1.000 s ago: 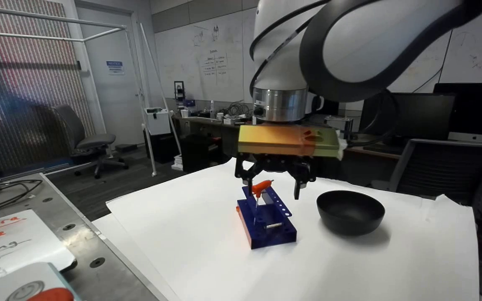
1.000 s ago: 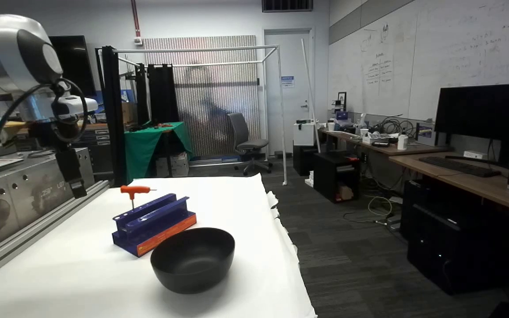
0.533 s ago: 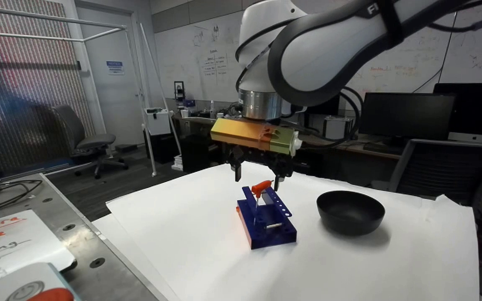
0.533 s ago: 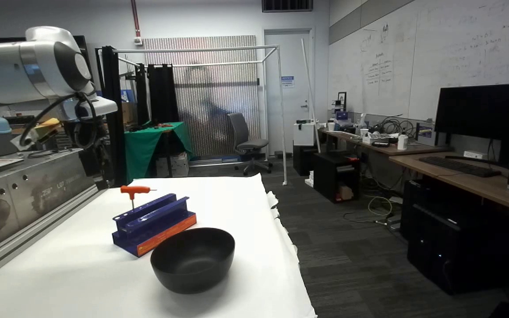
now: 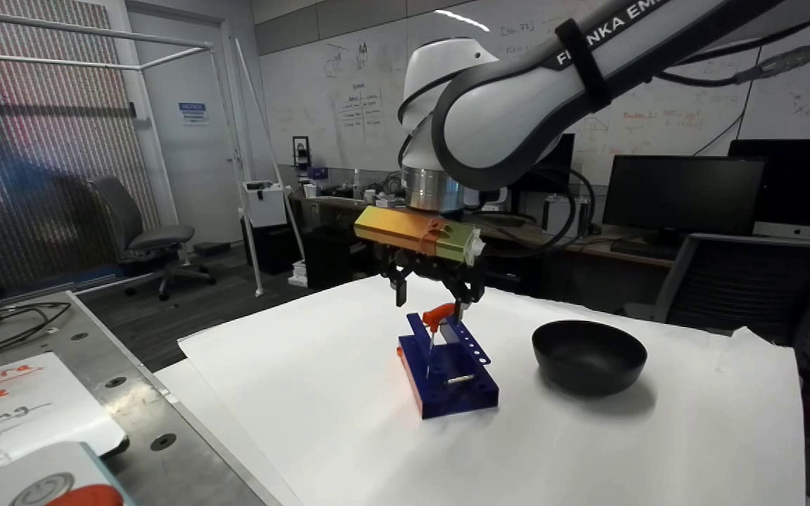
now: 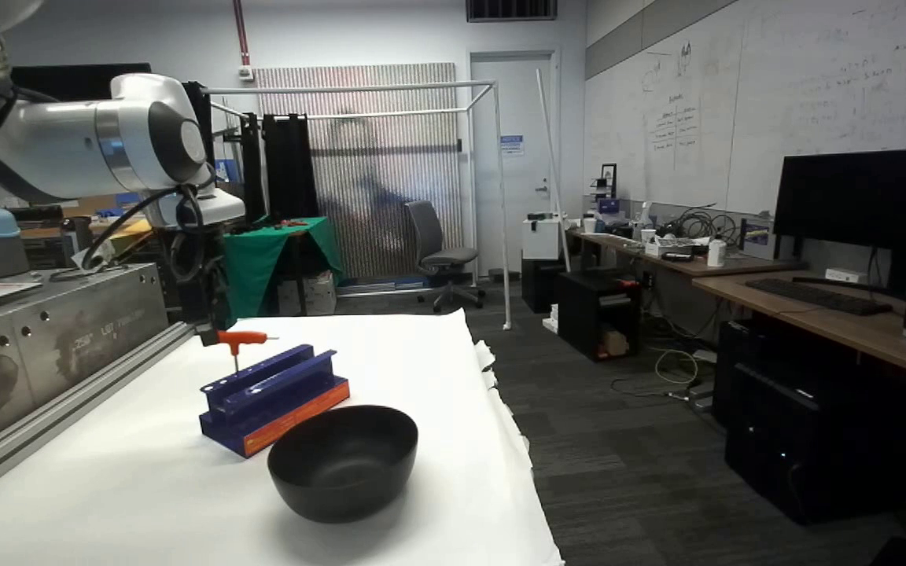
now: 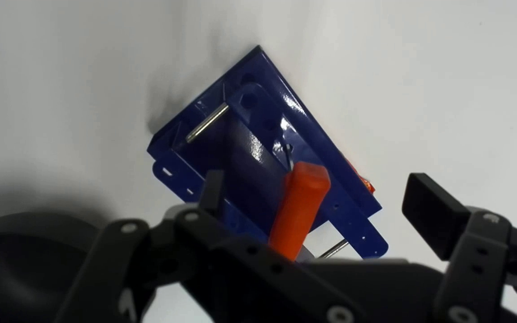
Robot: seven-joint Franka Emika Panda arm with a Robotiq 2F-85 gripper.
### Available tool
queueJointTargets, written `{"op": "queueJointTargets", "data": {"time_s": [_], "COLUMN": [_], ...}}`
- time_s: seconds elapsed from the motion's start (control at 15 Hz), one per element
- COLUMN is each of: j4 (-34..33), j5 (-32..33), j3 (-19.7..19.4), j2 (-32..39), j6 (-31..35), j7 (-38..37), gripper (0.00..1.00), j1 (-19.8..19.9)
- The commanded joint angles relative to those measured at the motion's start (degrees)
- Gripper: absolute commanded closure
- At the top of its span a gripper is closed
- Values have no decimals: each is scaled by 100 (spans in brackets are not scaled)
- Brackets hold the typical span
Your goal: Put the screwdriver in the black bowl
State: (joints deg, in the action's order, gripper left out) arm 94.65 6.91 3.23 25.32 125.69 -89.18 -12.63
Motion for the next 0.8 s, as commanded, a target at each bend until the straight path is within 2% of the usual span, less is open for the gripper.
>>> {"op": "queueJointTargets", "data": {"time_s": [0.0,0.13,0.6,0.73], "j4": [-352,-386,-322,-283], "j5": [-196,-124,-92,-84], "j3": [-71,-126,-149,-147], "j2": [260,296,205,170], "j6": [-120,-140,-154,-174], "j7": [20,-50,2,28], "gripper": [26,30,85,91], "j1": [-41,-89,-105,-101]}}
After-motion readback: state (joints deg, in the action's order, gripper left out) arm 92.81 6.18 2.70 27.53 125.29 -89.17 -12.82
